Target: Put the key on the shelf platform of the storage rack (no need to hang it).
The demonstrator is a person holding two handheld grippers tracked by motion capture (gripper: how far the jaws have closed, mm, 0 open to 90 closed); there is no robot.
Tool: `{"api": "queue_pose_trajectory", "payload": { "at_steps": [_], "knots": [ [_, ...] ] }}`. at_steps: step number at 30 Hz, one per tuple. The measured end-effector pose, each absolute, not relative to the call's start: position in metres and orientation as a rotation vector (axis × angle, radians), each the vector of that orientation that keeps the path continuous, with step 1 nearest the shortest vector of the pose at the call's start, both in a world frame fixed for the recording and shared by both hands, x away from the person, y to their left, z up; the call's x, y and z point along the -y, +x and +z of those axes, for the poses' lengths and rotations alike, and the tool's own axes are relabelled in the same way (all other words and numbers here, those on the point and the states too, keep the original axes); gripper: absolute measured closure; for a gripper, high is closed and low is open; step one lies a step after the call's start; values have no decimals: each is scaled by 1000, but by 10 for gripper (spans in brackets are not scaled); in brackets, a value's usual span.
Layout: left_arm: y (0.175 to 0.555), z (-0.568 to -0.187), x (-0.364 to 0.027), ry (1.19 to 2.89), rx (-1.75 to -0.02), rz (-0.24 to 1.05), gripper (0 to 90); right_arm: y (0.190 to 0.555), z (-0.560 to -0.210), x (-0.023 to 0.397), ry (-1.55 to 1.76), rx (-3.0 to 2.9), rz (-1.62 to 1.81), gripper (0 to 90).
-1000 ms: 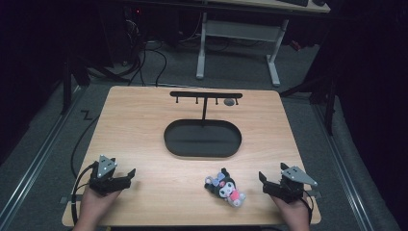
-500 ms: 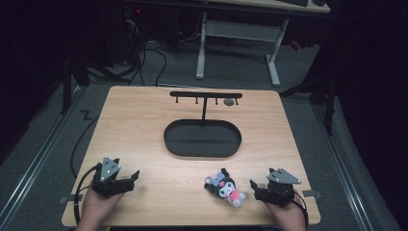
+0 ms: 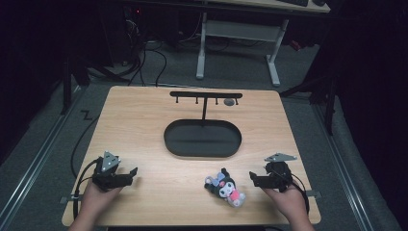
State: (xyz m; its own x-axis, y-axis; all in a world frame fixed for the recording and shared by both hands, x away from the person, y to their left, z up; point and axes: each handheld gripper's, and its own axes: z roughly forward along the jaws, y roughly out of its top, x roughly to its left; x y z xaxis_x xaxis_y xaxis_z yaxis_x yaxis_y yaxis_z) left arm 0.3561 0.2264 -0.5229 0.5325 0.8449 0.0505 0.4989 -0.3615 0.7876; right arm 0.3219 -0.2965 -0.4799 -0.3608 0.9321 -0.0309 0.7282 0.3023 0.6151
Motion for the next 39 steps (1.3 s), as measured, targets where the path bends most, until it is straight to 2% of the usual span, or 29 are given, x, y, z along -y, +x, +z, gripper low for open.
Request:
{"api": "queue_pose_trajectory", "payload": {
  "at_steps": [12, 26, 28, 32, 36, 38, 39],
  "knots": [
    [353, -527, -219, 2089, -1056, 564, 154, 335, -467, 296, 1595, -2264, 594, 182],
    [354, -532, -225, 2074, -1088, 525, 122, 347, -455, 288, 1537, -2442, 314, 195],
    [356, -533, -224, 2076, -1113, 511, 110, 345, -454, 286, 1539, -2477, 278, 186],
    [359, -535, -225, 2095, -1136, 465, 24, 341, -451, 278, 1481, -2541, 203, 158],
    [359, -535, -219, 2134, -1106, 487, 3, 339, -449, 275, 1456, -2564, 193, 132],
    [358, -535, -217, 2144, -1089, 498, 2, 336, -445, 271, 1442, -2578, 198, 69],
    [358, -535, -217, 2144, -1089, 498, 2, 336, -445, 271, 1442, -2578, 198, 69]
  ]
}}
